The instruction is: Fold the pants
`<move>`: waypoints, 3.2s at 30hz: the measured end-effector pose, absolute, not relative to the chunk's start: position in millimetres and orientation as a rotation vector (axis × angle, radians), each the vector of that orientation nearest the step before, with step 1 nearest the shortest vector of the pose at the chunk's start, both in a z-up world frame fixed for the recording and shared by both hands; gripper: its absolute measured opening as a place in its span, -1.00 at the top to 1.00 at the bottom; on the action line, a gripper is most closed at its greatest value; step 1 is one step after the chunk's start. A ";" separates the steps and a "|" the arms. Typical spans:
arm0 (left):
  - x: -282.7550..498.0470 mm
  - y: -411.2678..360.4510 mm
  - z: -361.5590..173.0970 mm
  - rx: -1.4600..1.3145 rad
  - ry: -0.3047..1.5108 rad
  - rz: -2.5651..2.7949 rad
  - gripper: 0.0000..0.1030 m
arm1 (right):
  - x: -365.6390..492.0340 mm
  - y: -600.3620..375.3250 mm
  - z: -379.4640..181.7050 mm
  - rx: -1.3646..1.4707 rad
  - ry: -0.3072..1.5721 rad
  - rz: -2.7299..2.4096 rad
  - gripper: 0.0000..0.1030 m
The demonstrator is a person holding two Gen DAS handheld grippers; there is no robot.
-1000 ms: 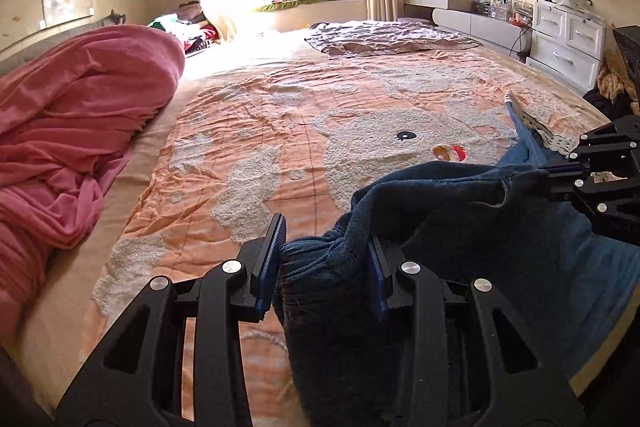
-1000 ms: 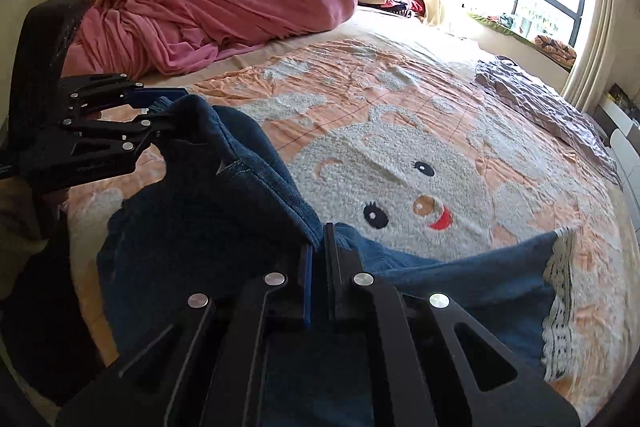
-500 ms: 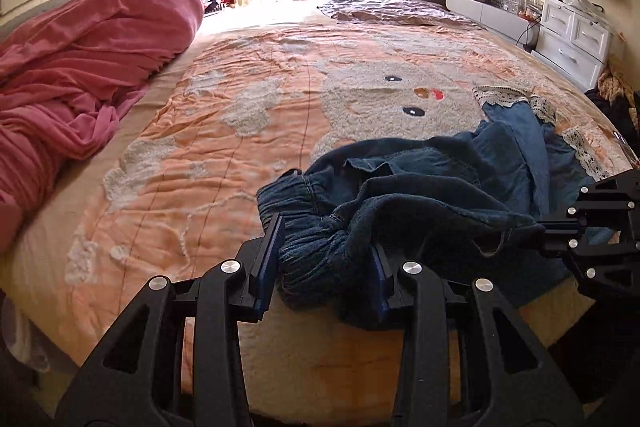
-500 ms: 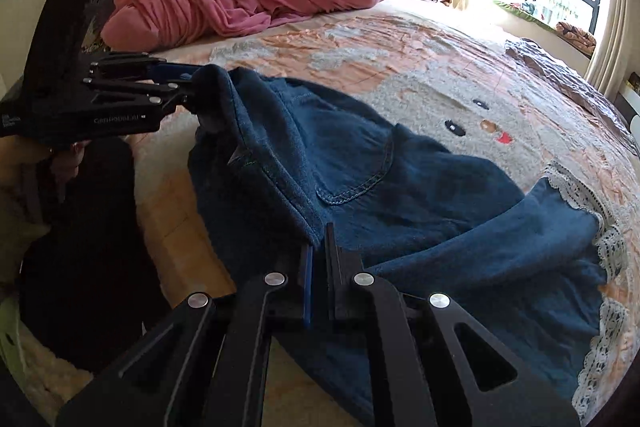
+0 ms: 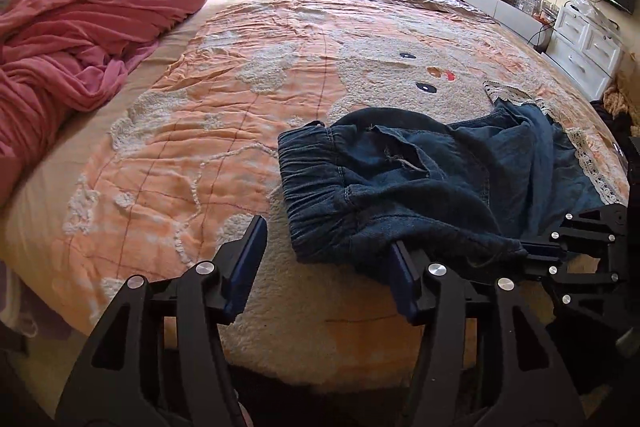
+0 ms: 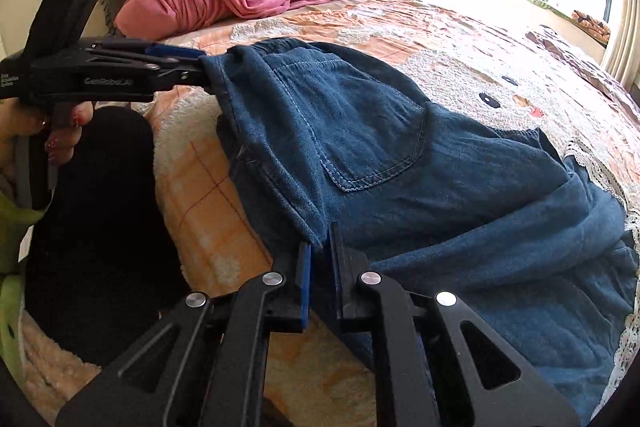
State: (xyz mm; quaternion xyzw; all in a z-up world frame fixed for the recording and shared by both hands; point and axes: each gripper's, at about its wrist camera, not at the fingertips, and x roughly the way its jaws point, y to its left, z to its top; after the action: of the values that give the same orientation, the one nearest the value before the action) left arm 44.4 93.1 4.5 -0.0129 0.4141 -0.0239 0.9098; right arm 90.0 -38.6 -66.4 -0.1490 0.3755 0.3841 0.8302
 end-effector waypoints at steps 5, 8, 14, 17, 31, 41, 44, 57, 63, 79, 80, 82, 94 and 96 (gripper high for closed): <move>29.3 99.2 15.9 -0.027 0.859 -0.044 -0.06 | 89.7 -42.1 -66.9 -0.296 0.791 0.828 0.77; 22.3 93.9 28.8 0.003 0.829 -0.035 -0.06 | 92.0 -45.1 -67.1 -0.278 0.799 0.835 0.75; 33.5 69.1 49.9 -0.009 0.768 -0.111 -0.06 | 88.8 -47.3 -64.1 -0.246 0.814 0.857 0.60; 51.9 47.4 37.0 -0.017 0.810 -0.192 -0.04 | 84.4 -52.5 -58.6 -0.224 0.811 0.863 0.54; 62.1 21.4 -31.6 0.093 0.940 -0.198 0.08 | 118.3 -99.5 -27.9 -0.069 0.762 0.672 0.37; 59.5 24.0 -24.8 0.051 0.903 -0.227 0.05 | 155.6 -82.5 -64.6 -0.053 0.915 0.644 0.29; 52.9 27.9 -9.1 0.011 0.877 -0.252 0.00 | 144.4 -105.0 -43.8 0.002 0.837 0.646 0.16; 66.3 -49.3 19.5 0.029 0.859 -0.508 -0.20 | 160.7 -198.7 -3.0 0.089 0.750 0.357 -0.15; 97.8 -93.8 -14.6 0.031 1.003 -0.624 -0.10 | 188.3 -208.5 3.8 0.041 0.758 0.302 -0.20; 102.9 -100.7 -39.8 -0.047 0.953 -0.761 0.70 | 309.2 -137.9 -44.2 -0.081 0.939 0.226 -0.20; 100.8 -102.6 -39.0 -0.030 0.943 -0.764 0.70 | 316.3 -136.4 -49.1 -0.084 0.957 0.209 -0.20; 97.7 -104.1 -38.1 -0.001 0.927 -0.769 0.70 | 329.0 -135.9 -58.1 -0.087 0.983 0.180 -0.19; 98.5 -92.5 -36.1 -0.039 0.908 -0.760 0.38 | 307.9 -184.0 -23.8 0.029 0.857 0.178 0.78; 99.1 -91.1 -34.5 -0.049 0.896 -0.758 0.25 | 292.9 -200.3 -9.8 0.086 0.819 0.191 0.78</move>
State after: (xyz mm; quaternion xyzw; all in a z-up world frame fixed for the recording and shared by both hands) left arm 99.1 -91.1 -34.5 -0.0231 0.4226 -0.3574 0.8326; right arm 292.9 -200.3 -9.8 0.0417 0.3973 0.0927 0.9120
